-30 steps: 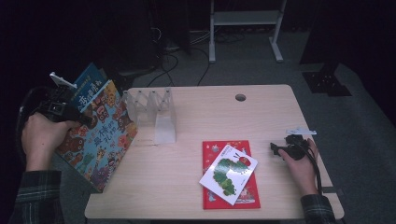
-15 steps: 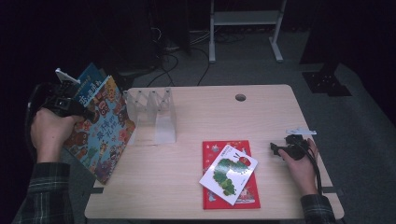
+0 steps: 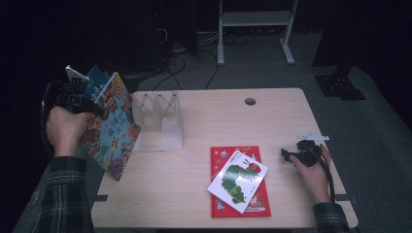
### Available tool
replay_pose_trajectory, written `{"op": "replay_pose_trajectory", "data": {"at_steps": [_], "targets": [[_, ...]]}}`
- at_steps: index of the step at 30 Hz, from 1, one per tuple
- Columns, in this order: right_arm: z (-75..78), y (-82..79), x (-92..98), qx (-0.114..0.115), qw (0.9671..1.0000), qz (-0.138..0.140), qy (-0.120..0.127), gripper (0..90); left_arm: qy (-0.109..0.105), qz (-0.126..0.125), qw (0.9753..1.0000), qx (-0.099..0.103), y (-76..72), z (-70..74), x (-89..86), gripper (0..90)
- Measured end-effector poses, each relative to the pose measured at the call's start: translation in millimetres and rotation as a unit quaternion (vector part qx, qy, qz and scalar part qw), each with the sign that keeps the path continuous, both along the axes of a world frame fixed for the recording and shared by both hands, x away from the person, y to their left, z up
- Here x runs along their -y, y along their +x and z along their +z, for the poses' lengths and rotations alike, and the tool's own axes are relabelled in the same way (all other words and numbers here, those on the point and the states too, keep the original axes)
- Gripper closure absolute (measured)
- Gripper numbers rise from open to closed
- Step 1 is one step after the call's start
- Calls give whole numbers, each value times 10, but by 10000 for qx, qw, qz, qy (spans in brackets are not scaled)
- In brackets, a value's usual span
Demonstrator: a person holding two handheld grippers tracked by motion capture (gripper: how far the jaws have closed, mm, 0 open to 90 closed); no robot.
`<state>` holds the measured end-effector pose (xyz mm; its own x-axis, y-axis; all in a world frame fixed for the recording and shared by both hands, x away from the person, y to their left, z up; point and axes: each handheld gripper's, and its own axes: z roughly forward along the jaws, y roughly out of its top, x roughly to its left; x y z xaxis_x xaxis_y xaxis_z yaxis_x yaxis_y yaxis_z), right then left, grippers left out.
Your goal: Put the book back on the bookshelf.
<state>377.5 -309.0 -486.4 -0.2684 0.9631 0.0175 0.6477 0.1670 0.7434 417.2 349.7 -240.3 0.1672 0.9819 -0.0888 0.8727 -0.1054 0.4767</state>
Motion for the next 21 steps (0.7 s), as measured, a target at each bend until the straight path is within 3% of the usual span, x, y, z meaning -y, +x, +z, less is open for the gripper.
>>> {"op": "replay_pose_trajectory", "data": {"at_steps": [7, 8, 10, 17, 21], "targets": [[0, -1, 0, 0, 10000, 2, -1, 181, -33, 5, 10000, 61, 2, -3, -31, 803], [0, -1, 0, 0, 10000, 0, -1, 181, -34, 22, 9999, 144, -9, 6, -38, 798], [0, -1, 0, 1, 10000, 3, -3, 181, -31, 21, 9998, 195, -31, 27, -39, 752], [0, -5, -2, 0, 10000, 4, -4, 181, 200, -22, 9994, 269, -66, 50, -30, 648], [-1, -5, -2, 4, 10000, 11, -6, 181, 263, -15, 9993, 279, -78, 119, -62, 641]]}}
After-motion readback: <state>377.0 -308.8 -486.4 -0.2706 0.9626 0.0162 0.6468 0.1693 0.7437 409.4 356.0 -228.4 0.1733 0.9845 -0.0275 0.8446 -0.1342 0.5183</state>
